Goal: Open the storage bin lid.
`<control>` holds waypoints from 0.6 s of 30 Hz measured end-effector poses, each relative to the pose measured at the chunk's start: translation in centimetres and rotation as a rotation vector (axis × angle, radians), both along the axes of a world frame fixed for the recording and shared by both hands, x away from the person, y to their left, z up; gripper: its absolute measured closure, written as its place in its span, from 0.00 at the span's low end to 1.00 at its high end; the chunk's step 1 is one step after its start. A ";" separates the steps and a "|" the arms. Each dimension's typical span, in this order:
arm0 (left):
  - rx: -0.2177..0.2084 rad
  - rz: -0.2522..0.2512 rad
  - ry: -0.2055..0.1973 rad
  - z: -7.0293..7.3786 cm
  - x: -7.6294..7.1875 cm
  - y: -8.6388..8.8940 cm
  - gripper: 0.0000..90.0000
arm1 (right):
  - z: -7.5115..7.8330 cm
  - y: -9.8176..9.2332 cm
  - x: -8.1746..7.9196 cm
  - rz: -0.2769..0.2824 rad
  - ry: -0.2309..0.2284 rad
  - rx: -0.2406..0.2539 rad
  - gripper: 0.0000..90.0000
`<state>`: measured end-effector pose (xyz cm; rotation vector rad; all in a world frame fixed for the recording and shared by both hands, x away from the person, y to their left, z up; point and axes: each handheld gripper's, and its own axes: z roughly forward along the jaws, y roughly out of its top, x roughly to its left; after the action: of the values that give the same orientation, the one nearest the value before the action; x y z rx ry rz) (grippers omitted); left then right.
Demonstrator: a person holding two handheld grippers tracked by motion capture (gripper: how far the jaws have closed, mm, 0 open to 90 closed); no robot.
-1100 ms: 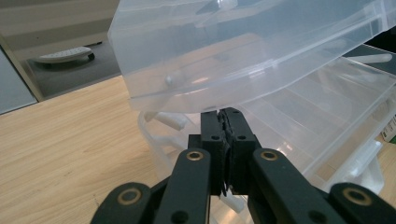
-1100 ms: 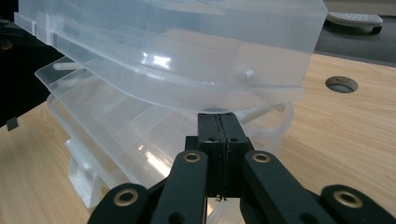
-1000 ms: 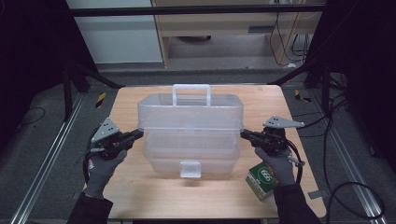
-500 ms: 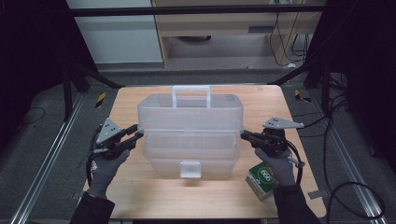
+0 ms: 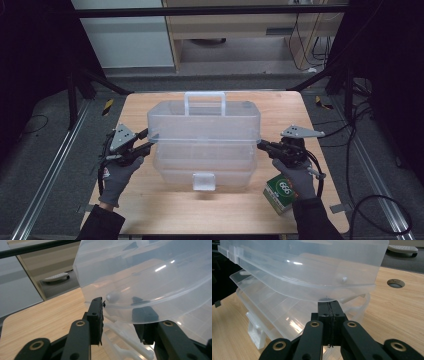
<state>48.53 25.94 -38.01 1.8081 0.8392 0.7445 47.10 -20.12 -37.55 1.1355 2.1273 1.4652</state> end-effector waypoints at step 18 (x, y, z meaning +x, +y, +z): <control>0.015 0.004 -0.005 0.2 -0.4 0.0 0.69 | -2.5 0.8 1.1 -0.061 0.120 -0.146 0.86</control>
<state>48.12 25.89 -37.84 1.8174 0.8361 0.7595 48.24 -19.34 -40.07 1.2494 2.2176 1.2218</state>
